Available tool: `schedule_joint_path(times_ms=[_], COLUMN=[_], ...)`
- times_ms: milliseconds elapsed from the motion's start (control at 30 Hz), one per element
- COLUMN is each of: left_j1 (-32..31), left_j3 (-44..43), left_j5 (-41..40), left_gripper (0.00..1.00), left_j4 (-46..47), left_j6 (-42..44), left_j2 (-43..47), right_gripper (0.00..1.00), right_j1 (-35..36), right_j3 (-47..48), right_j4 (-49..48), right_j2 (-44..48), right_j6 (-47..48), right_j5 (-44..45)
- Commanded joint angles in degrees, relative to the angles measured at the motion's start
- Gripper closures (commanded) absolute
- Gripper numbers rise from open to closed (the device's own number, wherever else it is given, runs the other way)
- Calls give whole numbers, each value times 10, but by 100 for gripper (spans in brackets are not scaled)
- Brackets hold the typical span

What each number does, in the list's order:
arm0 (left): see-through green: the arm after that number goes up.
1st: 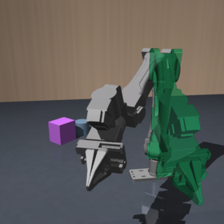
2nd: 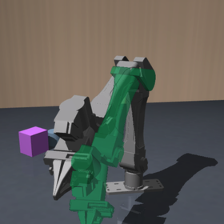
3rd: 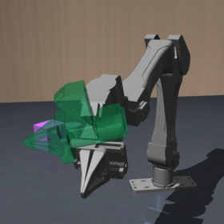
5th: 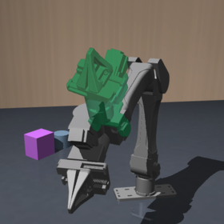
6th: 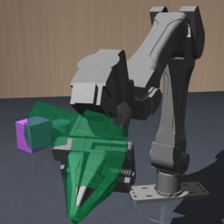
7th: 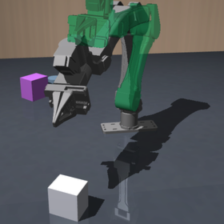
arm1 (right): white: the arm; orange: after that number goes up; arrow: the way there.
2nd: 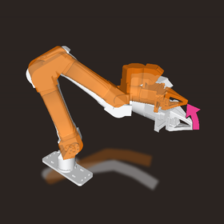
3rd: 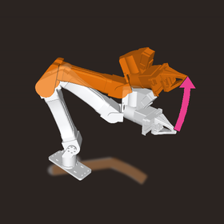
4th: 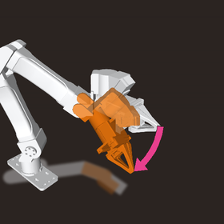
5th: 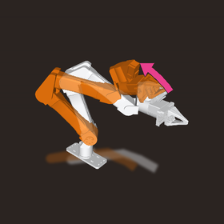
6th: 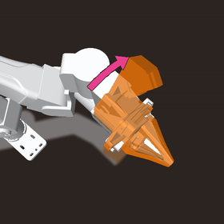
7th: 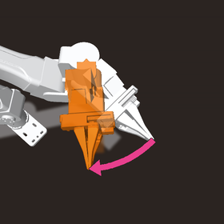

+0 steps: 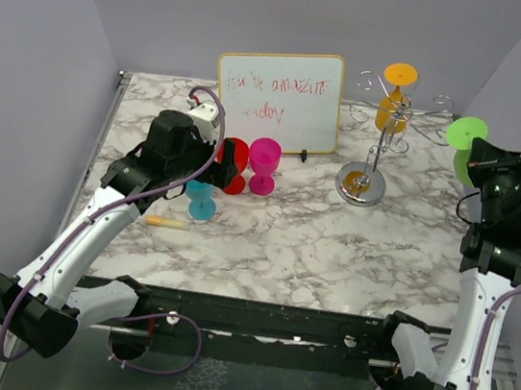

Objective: Take the wine glass off the wine glass rack
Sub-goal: Place the wine glass at the center of the board.

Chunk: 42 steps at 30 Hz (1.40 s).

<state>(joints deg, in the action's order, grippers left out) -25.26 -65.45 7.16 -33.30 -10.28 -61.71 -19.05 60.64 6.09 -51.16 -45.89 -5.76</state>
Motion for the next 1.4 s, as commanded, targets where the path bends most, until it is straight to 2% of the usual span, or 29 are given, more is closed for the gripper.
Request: schedule_joint_path(times_ms=[0, 200, 367, 533, 633, 733, 867, 1000, 1133, 1233, 1367], left_j1=[-3, -3, -3, -3, -3, -3, -3, -3, -3, -3, -13], left_j3=[-23, -14, -16, -10, -10, -15, -23, -29, -21, -7, 6], left_j5=[8, 14, 32, 41, 48, 65, 110, 154, 233, 315, 418], left_gripper=[9, 9, 8, 8, 7, 5, 3, 3, 3, 3, 6], left_j4=[4, 7, 6, 12, 13, 16, 27, 46, 89, 136, 197], left_j6=[1, -3, -2, -8, -11, -22, -33, -49, -78, -109, -135], left_j2=[4, 18, 23, 30, 33, 38, 32, 17, 5, -10, -34], right_gripper=[99, 99, 99, 99, 99, 99, 99, 99, 99, 99, 99], right_j1=[5, 16, 29, 37, 38, 39, 53, 84, 114, 140, 203], right_j3=[-17, -45, -53, -83, -97, -91, -46, -50, -43, -43, -39], right_j4=[98, 226, 256, 174, 135, 114, 181, 200, 236, 231, 220], right_j2=[47, 129, 164, 168, 144, 111, 68, 45, 43, 41, 38], right_j6=[4, -9, -13, 12, 7, 42, 134, 160, 206, 213, 224], right_j5=[-32, -3, -31, -180, -287, -387, -471, -554, -565, -580, -558])
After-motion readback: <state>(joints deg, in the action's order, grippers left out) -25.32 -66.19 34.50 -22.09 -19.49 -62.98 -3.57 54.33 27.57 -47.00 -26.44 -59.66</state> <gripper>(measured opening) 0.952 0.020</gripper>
